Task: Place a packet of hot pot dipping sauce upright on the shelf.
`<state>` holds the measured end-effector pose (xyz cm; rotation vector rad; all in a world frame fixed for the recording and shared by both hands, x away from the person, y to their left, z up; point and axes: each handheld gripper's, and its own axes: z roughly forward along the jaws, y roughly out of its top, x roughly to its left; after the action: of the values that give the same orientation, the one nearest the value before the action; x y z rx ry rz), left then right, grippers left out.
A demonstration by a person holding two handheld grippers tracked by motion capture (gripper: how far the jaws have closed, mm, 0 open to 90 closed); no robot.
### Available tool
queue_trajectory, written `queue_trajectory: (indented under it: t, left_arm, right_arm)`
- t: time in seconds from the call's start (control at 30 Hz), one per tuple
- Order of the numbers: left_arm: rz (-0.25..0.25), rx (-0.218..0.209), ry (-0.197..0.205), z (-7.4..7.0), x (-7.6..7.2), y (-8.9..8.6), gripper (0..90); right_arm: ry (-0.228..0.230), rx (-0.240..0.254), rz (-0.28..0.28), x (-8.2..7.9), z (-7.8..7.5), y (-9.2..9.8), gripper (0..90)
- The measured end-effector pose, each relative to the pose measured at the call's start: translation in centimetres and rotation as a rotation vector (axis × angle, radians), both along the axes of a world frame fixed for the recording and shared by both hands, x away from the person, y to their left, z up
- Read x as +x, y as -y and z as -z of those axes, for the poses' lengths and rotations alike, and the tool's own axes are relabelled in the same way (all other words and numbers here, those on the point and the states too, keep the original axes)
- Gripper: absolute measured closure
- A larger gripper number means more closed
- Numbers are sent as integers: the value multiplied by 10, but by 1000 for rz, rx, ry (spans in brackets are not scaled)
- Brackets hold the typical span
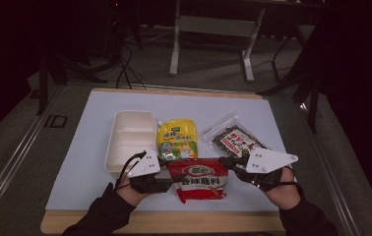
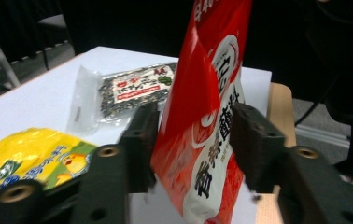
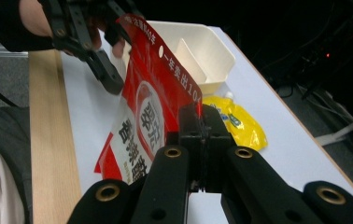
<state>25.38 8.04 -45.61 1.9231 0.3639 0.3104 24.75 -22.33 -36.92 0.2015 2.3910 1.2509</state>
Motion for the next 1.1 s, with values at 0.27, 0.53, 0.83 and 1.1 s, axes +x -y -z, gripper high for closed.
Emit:
queue_trajectory:
  t: [0.27, 0.53, 0.83, 1.1]
  left_arm:
    - [35, 27, 9, -5, -2, 7, 900]
    - [60, 15, 4, -12, -5, 6, 900]
    - [64, 0, 13, -13, -8, 6, 900]
    - [78, -35, 12, -17, -11, 7, 900]
  right_arm:
    - [24, 2, -19, -5, -10, -4, 898]
    - [-45, 66, -30, 5, -5, 5, 833]
    - [-130, 73, -44, 21, 18, 5, 695]
    - [-206, 68, -67, 32, 32, 4, 669]
